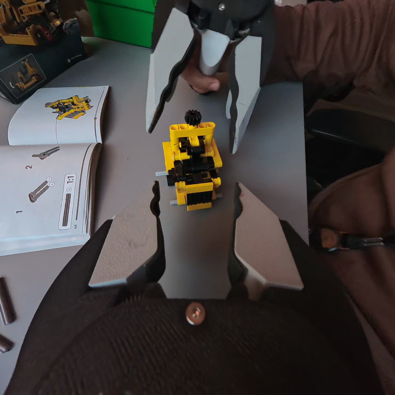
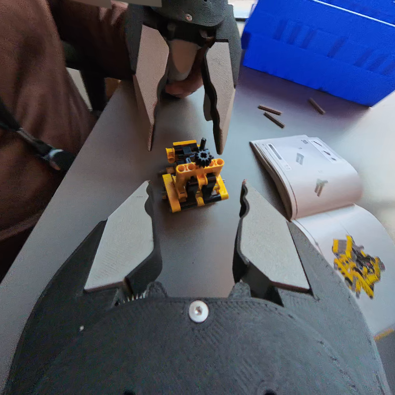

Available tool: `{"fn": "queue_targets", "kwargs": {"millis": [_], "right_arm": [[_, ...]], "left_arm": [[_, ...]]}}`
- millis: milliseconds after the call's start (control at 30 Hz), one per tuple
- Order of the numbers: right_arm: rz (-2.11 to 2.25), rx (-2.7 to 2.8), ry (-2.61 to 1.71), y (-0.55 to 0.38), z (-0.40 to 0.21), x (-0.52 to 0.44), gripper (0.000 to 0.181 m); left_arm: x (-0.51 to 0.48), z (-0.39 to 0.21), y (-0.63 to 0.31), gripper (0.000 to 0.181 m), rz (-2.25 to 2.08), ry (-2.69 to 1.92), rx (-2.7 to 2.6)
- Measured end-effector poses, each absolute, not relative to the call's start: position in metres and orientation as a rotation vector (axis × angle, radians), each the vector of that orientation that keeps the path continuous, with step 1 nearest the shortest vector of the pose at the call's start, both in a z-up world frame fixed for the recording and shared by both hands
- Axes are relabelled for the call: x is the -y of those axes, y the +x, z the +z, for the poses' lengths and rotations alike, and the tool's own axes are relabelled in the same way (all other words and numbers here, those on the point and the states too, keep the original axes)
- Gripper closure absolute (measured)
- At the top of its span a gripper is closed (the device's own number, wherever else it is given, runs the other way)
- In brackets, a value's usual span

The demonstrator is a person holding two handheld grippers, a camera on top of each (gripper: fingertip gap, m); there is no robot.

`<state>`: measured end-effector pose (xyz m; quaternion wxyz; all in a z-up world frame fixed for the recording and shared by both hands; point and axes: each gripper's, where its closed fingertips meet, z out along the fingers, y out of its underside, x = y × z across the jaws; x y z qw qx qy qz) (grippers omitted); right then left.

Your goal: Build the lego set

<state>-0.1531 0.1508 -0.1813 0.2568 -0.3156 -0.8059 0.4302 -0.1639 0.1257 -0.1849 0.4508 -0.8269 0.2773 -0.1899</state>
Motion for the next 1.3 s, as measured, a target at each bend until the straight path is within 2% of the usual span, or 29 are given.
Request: {"fn": "queue_targets", "kwargs": {"millis": [33, 233, 367, 600, 1300], "right_arm": [[1.197, 2.234, -0.809, -0.155, -0.182, -0.147, 0.101], [1.351, 2.363, -0.597, -0.161, -0.18, -0.129, 0.107], [1.372, 2.395, -0.49, -0.164, -0.176, -0.12, 0.121], [1.373, 2.462, -0.426, -0.166, -0.183, -0.116, 0.133], [1.432, 2.485, -0.399, -0.164, -0.183, -0.114, 0.135]], "left_arm": [[-0.125, -0.186, -0.163, 0.116, -0.464, -2.048, -0.699], [-0.125, -0.193, -0.162, 0.135, -0.427, -2.077, -0.735], [-0.128, -0.2, -0.164, 0.147, -0.379, -2.122, -0.733], [-0.129, -0.201, -0.168, 0.148, -0.37, -2.129, -0.713], [-0.127, -0.202, -0.166, 0.148, -0.409, -2.139, -0.726]]}}
